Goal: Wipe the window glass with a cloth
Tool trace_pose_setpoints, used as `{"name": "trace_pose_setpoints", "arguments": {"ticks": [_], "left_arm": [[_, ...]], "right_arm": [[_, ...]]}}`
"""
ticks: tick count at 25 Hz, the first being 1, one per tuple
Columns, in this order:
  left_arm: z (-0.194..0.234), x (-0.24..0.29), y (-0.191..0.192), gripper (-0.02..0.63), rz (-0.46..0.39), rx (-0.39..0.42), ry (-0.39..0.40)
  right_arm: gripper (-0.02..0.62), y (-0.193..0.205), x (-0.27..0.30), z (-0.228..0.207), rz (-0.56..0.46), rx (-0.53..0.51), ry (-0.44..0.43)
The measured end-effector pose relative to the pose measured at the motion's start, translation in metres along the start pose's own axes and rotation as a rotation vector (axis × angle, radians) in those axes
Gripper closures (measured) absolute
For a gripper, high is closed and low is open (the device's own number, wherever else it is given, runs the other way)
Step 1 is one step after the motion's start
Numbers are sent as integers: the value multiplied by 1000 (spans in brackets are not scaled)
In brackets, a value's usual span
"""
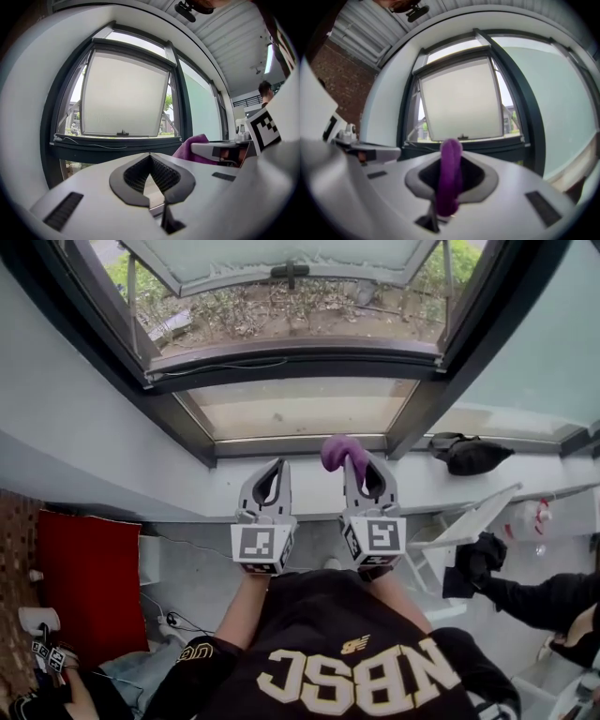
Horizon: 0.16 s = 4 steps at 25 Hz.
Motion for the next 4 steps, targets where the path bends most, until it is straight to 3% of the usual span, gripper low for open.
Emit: {"name": "trace_pose_setpoints", "arguments": {"ticks": [4], "left_arm": [[-18,10,6,597,3,5,8]], "right_arm": [[523,3,-1,-12,8,2,-26]]}}
Point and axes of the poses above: the fingertips, and each gripper's own axes: x forward along the fingers, z to its left, y out of its underside, the point moved 3 cm from there along -x, backward along the fingers, and after that the axes turned 13 degrees about y, right-handed, at the moved point
